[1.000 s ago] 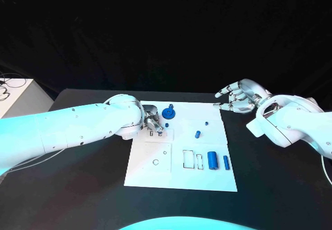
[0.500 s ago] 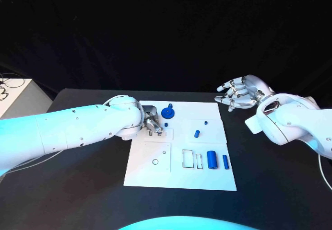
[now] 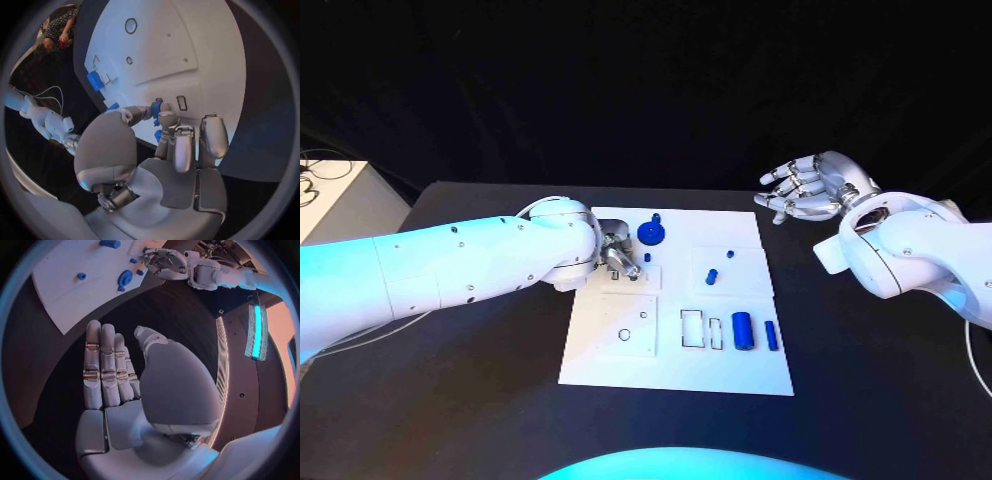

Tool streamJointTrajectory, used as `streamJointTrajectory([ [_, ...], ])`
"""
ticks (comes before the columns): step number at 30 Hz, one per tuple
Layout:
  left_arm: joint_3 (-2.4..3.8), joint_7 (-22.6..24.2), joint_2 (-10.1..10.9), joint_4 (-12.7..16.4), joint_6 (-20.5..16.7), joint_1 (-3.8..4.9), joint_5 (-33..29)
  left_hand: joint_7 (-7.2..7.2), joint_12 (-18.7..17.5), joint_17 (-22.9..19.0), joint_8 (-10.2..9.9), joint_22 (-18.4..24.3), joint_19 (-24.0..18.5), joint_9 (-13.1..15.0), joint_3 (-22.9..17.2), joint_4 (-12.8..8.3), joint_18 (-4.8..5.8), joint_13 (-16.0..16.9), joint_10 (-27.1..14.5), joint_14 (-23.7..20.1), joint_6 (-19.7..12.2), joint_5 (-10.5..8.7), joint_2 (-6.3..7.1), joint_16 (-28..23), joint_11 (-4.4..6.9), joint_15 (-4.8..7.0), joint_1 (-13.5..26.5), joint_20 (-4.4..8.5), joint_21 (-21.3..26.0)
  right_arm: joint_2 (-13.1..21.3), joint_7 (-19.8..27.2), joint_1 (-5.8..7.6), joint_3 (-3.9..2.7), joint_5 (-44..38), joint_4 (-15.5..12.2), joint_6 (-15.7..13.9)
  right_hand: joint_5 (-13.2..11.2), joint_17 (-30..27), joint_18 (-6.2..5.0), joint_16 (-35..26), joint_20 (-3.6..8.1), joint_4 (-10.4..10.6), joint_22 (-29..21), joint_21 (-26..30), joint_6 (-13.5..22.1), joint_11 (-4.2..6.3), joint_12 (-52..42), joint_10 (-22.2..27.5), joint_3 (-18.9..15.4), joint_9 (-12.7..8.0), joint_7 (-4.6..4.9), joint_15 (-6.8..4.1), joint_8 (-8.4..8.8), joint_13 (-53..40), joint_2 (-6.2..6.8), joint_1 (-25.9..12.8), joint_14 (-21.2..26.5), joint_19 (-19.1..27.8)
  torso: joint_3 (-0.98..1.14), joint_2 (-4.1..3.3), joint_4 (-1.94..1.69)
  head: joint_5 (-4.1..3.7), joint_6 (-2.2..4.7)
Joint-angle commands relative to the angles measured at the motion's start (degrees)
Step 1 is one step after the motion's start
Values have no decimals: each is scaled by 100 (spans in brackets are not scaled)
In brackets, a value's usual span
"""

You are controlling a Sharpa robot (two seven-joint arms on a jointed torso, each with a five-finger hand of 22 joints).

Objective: Assemble the parts on the task board

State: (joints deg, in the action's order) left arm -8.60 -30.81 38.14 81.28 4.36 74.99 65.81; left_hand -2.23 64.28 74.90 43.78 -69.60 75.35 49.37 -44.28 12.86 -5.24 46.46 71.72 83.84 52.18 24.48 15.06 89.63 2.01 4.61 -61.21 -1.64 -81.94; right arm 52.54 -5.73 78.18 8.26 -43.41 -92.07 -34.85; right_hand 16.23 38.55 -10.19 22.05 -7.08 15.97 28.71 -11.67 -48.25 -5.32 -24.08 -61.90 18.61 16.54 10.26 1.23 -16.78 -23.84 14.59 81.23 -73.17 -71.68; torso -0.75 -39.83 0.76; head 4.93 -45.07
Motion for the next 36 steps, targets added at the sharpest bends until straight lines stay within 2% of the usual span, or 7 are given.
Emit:
streamJointTrajectory([
  [1,-9,-21,3,21,209,-11,-54,14,-26,1502,16,7,37,7,-1259,-1276,70,-5,20,614,40,30,-61,35,4,43,-13,5,-31,-2,103,-1,-1,102,9,-28,31,-27,-25,-96,-13,0,-90,68,40,-36,43,0,28,-9,5,26,-32,87,38,1,-14,-30,-1,1,5,24,-3],
  [12,-8,-24,20,36,235,-11,-105,15,-32,1498,15,12,33,7,-1263,-1279,69,-13,17,612,40,33,-64,33,5,44,-12,6,-29,-9,85,-1,-1,117,31,32,35,-60,-24,-235,-31,-8,-232,170,65,-55,93,13,26,-21,22,45,-38,219,38,3,-16,-50,4,3,-5,2,-7],
  [20,-8,-27,-1,-2,272,-11,-131,14,-43,1491,13,10,34,8,-1269,-1284,70,-29,11,610,40,35,-69,30,5,45,-7,8,-30,-11,76,-1,-1,119,32,64,35,-74,-23,-301,-42,-6,-301,220,71,-65,114,20,17,-26,29,57,-45,281,39,-6,-9,-53,4,-4,11,16,-9],
  [36,-11,-22,-131,-119,458,-18,-247,36,-21,1510,20,9,27,30,-1152,-1215,73,-11,73,616,82,-38,-119,37,14,44,139,7,-20,-5,73,-1,-1,139,21,150,37,-99,-21,-433,-70,13,-441,326,74,-84,151,23,-19,-35,42,84,-61,400,43,-51,27,-38,5,-3,13,-9,-61],
])
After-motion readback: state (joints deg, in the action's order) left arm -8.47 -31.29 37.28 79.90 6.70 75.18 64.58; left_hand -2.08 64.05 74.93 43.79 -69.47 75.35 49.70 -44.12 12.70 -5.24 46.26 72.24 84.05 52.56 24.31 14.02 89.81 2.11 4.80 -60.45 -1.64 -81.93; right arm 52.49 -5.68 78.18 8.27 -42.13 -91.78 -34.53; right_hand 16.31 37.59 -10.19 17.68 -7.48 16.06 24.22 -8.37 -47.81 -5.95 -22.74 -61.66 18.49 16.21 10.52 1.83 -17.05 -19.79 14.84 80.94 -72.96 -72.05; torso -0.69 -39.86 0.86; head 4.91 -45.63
